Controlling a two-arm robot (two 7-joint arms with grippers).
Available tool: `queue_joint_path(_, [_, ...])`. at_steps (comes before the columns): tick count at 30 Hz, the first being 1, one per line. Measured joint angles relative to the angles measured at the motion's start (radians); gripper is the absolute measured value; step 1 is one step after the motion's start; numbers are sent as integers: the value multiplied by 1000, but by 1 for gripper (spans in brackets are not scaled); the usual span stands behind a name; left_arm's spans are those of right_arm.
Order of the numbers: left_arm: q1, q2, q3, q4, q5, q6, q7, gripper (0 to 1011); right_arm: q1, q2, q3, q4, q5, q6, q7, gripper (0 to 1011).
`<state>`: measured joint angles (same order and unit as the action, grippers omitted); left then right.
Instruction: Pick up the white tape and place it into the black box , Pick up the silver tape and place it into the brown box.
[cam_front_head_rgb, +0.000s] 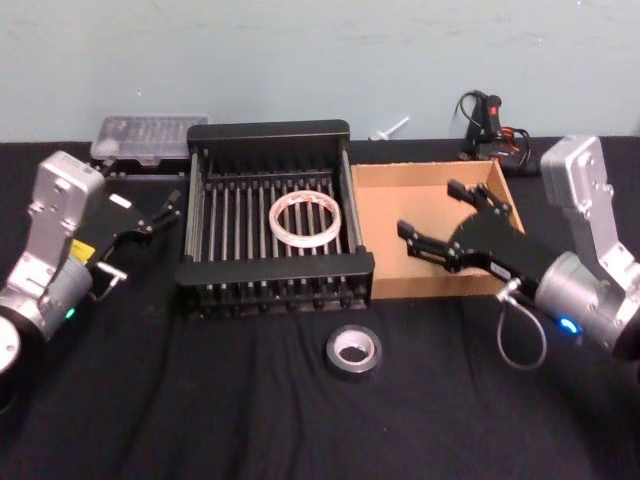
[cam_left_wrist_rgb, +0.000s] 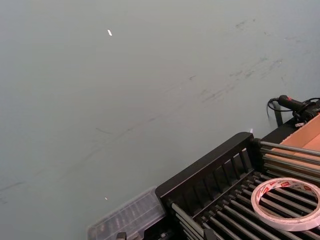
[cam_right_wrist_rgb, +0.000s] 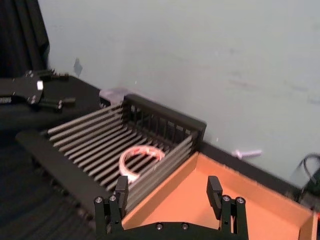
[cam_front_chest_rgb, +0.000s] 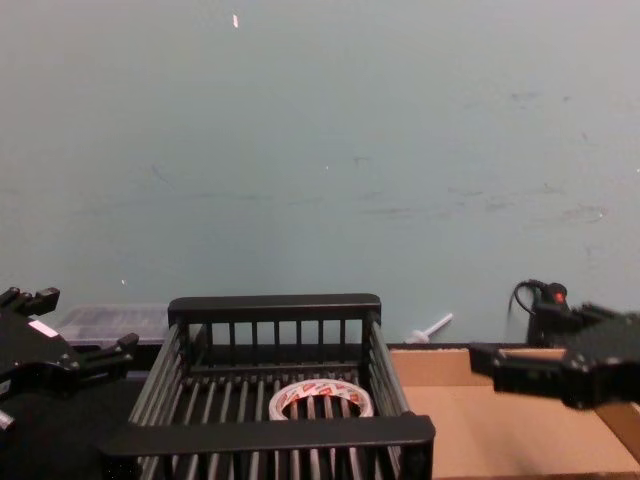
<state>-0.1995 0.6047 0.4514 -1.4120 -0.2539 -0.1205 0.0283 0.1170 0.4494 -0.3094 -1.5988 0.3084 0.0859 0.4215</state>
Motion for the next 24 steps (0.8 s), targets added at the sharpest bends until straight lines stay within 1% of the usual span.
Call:
queue_joint_path(5, [0,0,0,0,0,0,0,1001,-36,19,0,-22,12,29,-7,1002])
queue_joint_path(6, [0,0,0,0,0,0,0,1001,-46,24,-2,-27,14,42,-11,1002])
queue_joint_path(10, [0,0,0,0,0,0,0,1001,-60,33,-10,-38,17,73,-16,1002])
queue_joint_path(13, [0,0,0,0,0,0,0,1001,-72,44,-24,-52,19,111,-18,1002])
queue_joint_path(15, [0,0,0,0,0,0,0,1001,-77,50,-35,-60,19,128,-18,1002])
queue_joint_path(17, [0,0,0,0,0,0,0,1001,-79,51,-38,-63,19,134,-18,1002])
queue_joint_path(19, [0,0,0,0,0,0,0,1001,-80,55,-49,-72,17,156,-19,1002])
queue_joint_path(20, [0,0,0,0,0,0,0,1001,-81,58,-58,-79,14,177,-21,1002])
queue_joint_path(23, [0,0,0,0,0,0,0,1001,-79,60,-70,-88,9,209,-25,1002])
queue_joint_path(24, [0,0,0,0,0,0,0,1001,-77,61,-79,-93,5,230,-26,1002])
